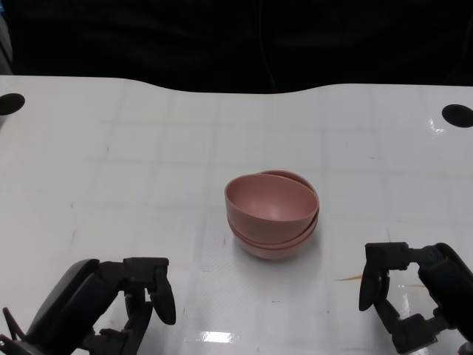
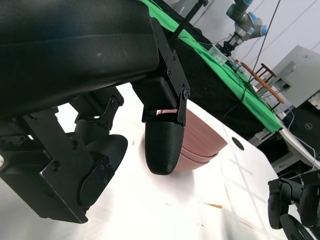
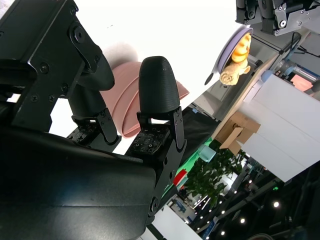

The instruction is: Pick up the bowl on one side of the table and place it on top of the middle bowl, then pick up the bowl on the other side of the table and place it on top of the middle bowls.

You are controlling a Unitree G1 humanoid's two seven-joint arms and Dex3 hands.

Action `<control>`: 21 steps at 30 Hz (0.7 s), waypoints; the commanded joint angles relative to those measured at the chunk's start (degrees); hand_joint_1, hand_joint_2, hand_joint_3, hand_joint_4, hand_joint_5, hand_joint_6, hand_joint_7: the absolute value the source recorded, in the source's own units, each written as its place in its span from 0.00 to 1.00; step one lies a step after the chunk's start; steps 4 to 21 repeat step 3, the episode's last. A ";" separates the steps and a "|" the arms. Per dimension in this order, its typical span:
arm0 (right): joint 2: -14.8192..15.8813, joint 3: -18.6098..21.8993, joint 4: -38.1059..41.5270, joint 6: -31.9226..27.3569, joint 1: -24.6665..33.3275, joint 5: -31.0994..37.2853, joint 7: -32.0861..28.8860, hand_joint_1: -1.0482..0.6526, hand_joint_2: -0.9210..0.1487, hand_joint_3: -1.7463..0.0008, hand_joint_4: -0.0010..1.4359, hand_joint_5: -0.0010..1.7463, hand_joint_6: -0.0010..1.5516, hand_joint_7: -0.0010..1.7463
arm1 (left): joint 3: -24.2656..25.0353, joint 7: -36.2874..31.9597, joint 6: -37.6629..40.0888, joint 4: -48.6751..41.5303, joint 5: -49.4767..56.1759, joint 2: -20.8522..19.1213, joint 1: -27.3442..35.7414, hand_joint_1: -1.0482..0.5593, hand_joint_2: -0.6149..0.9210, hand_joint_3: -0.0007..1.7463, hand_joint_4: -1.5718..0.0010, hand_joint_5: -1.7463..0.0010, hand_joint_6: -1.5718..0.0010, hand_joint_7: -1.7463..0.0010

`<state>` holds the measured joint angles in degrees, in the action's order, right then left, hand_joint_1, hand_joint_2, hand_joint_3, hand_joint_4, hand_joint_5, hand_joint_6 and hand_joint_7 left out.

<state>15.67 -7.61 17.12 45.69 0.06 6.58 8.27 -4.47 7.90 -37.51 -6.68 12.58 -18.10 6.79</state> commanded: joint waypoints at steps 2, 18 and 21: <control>-0.01 0.84 1.63 1.57 -1.43 -1.30 1.13 0.74 0.76 0.04 0.68 0.99 0.56 0.87 | -0.09 1.33 0.80 -0.85 -3.16 0.51 -0.75 0.75 0.55 0.92 0.41 0.05 0.43 0.16; -0.07 0.88 1.89 1.75 -1.63 -1.33 1.31 0.74 0.76 0.04 0.69 0.99 0.57 0.87 | -0.15 1.55 0.82 -1.14 -3.68 0.71 -0.99 0.76 0.55 0.92 0.41 0.04 0.43 0.16; -0.07 0.88 1.89 1.75 -1.63 -1.33 1.31 0.74 0.76 0.04 0.69 0.99 0.57 0.87 | -0.15 1.55 0.82 -1.14 -3.68 0.71 -0.99 0.76 0.55 0.92 0.41 0.04 0.43 0.16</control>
